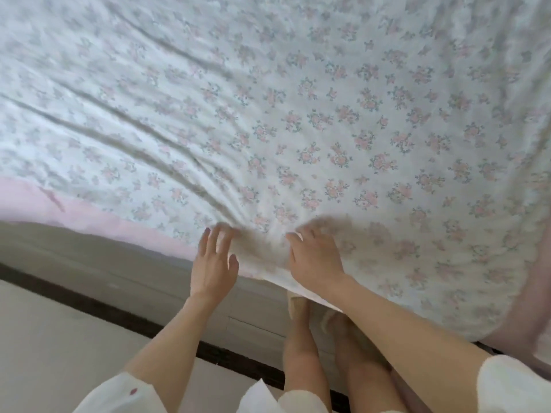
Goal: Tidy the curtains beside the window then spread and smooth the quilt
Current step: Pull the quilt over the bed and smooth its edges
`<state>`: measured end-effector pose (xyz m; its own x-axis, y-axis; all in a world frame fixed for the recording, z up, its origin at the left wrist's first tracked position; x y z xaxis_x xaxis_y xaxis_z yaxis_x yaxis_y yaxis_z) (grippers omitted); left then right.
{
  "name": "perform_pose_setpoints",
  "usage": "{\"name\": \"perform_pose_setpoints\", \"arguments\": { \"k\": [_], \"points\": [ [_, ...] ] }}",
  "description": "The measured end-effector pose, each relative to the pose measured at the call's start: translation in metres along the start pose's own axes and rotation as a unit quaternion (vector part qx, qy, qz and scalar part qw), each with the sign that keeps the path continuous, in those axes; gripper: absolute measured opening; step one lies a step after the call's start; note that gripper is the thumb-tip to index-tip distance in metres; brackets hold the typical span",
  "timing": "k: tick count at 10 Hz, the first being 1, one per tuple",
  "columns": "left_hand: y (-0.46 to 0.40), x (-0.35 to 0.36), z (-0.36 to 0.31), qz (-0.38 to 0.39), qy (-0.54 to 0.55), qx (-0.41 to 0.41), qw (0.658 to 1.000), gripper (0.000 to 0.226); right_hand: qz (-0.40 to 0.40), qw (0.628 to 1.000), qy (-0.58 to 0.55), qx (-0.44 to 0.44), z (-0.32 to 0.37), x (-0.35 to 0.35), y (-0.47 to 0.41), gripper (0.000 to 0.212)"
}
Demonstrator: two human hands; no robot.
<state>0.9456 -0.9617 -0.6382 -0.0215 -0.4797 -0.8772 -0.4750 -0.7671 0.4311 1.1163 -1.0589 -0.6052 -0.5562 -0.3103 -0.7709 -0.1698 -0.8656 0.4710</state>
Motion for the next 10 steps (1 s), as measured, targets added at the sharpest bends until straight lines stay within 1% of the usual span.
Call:
{"name": "perform_pose_setpoints", "arguments": {
  "k": [1, 2, 3, 4, 5, 6, 7, 8, 9, 10],
  "points": [
    [-0.037, -0.017, 0.025, -0.024, 0.004, -0.046, 0.999, 0.069, -0.038, 0.996, 0.059, -0.047, 0.015, -0.019, -0.047, 0.053],
    [-0.06, -0.01, 0.05, 0.031, 0.119, -0.135, 0.983, 0.07, 0.046, 0.993, 0.097, -0.046, 0.037, -0.001, -0.076, 0.065],
    [-0.037, 0.014, 0.08, 0.109, 0.129, -0.185, 0.968, 0.064, 0.151, 0.979, 0.132, -0.018, 0.061, 0.034, -0.071, 0.069],
    [-0.014, 0.004, 0.113, 0.073, 0.062, -0.205, 0.974, 0.048, 0.091, 0.982, 0.137, -0.091, 0.102, 0.033, -0.068, 0.039],
    [-0.031, -0.04, 0.134, -0.117, 0.03, -0.218, 0.968, 0.037, -0.072, 0.978, 0.128, -0.149, 0.125, -0.004, -0.105, 0.036],
    [-0.08, -0.07, 0.136, -0.16, 0.019, -0.145, 0.976, 0.056, -0.108, 0.974, 0.141, -0.139, 0.131, -0.029, -0.168, 0.053],
    [-0.128, -0.071, 0.153, -0.091, 0.066, -0.135, 0.984, 0.058, -0.003, 0.968, 0.21, -0.139, 0.137, -0.005, -0.205, 0.063],
    [-0.137, -0.047, 0.182, -0.027, 0.149, -0.23, 0.961, 0.062, 0.075, 0.94, 0.242, -0.229, 0.152, 0.036, -0.189, 0.067],
    [-0.116, -0.028, 0.204, 0.01, 0.298, -0.322, 0.899, 0.062, 0.205, 0.894, 0.247, -0.312, 0.158, 0.06, -0.148, 0.047],
    [-0.083, -0.022, 0.223, 0.001, 0.321, -0.402, 0.857, 0.046, 0.232, 0.95, 0.023, -0.21, 0.161, 0.024, -0.139, 0.037]
  ]
}}
Point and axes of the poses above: each hand's wrist, its own y-axis away from the middle knuckle, its own x-axis out of the palm, z = x × y, the point moved 6 cm from there along -y, towards the middle knuckle, and after that the axes turned 4 degrees about -x, right-handed, at the moved point
